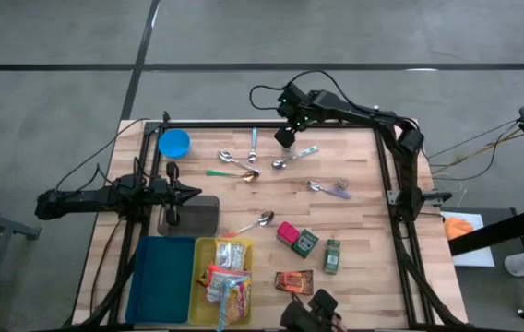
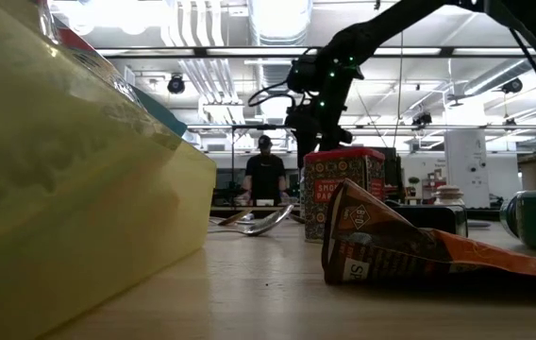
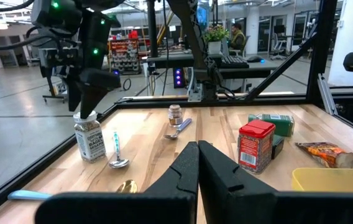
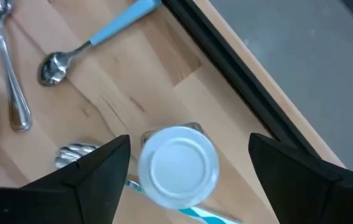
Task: Pick & Place Food Item
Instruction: Put the white seasoning bottle into the blue bin
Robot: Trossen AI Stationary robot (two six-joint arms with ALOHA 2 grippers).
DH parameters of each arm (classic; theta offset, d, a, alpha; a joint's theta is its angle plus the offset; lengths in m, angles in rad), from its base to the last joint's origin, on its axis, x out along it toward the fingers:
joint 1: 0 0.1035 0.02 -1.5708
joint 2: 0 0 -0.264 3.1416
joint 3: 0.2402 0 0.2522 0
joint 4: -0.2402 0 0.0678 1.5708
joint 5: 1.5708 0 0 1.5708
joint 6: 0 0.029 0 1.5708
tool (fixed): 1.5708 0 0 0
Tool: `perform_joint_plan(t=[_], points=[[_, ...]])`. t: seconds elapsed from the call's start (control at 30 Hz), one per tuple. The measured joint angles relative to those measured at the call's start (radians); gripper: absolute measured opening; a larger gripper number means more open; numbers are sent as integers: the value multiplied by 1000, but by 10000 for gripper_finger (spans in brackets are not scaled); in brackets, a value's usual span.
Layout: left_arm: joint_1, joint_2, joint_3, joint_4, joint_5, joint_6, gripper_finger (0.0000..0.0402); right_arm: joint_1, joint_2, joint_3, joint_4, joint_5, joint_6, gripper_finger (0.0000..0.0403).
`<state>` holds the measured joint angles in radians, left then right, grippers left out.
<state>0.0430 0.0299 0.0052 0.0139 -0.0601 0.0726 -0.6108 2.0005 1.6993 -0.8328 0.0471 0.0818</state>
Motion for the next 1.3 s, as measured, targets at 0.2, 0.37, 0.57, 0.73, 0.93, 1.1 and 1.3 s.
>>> perform_joint_plan(t=[0.2, 0.37, 0.57, 0.73, 0.93, 1.1, 1.3], points=[[0, 0, 0, 0, 0, 0, 10, -1, 12, -7, -8, -22, -36, 325], [0, 0, 0, 0, 0, 0, 10, -1, 12, -16, -8, -24, -50, 325], [0, 0, 0, 0, 0, 0, 10, -1, 12, -38, -8, -26, -96, 325], [0, 0, 0, 0, 0, 0, 10, 0, 12, -65, 34, -29, -136, 325], [0, 0, 0, 0, 0, 0, 10, -1, 12, -92, 75, -29, -138, 325], [0, 0, 0, 0, 0, 0, 10, -1, 12, -93, 76, -29, -138, 325], [0, 0, 0, 0, 0, 0, 10, -1, 12, -94, 76, -39, -135, 316]])
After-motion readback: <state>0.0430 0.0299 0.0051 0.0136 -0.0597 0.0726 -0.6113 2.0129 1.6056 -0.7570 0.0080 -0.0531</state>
